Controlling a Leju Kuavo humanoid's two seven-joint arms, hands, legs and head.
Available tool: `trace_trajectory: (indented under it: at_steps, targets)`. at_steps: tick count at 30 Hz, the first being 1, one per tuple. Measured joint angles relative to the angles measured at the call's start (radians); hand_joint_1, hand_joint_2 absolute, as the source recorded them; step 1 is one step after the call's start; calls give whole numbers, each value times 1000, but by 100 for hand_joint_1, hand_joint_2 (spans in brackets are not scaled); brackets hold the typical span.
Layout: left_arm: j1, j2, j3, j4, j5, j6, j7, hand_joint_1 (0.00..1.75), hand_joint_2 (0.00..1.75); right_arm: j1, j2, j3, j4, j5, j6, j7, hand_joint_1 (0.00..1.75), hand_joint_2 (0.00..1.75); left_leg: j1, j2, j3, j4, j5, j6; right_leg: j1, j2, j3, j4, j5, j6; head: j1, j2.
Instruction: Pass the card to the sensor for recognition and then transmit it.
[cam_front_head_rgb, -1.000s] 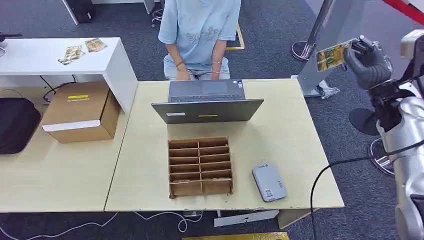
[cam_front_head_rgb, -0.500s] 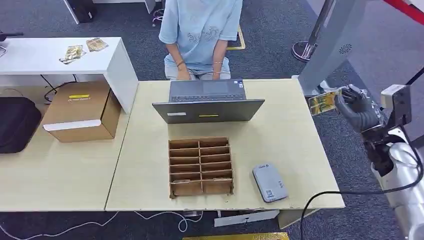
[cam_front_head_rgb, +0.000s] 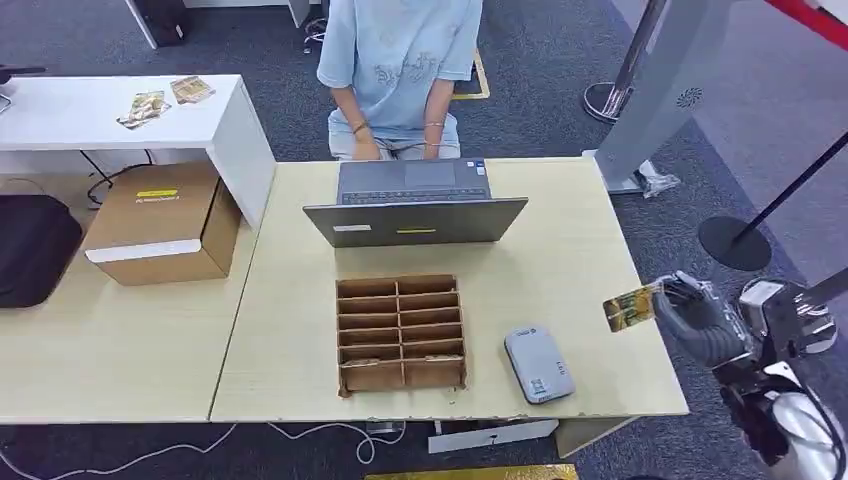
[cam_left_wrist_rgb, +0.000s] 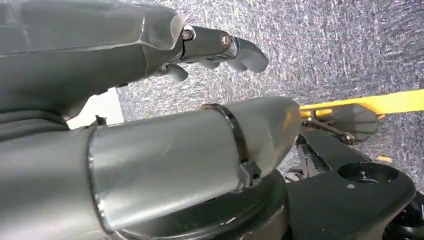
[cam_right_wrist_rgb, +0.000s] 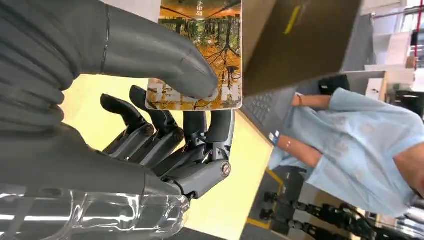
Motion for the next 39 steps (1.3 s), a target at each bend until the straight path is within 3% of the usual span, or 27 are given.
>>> trace_trajectory:
  at_steps: [9,18,31,39]
  targets:
    - [-1,0,0,0,-12,-6,0,0,0,21,22,13,-9,35,1,49,175,175,0,0,0,0,0,0,0,1,0,0,0,0,0,0]
    - [-2,0,0,0,-22,-6,0,0,0,-24,39,93,49,129,-64,50,175,175,0,1,0,0,0,0,0,1,0,0,0,0,0,0]
    - [-2,0,0,0,-32,-6,0,0,0,-137,82,222,247,146,-92,42,175,175,0,0,0,0,0,0,0,1,0,0,0,0,0,0]
    - [-3,0,0,0,-40,-6,0,0,0,-144,125,275,335,136,-127,35,175,175,0,0,0,0,0,0,0,1,0,0,0,0,0,0]
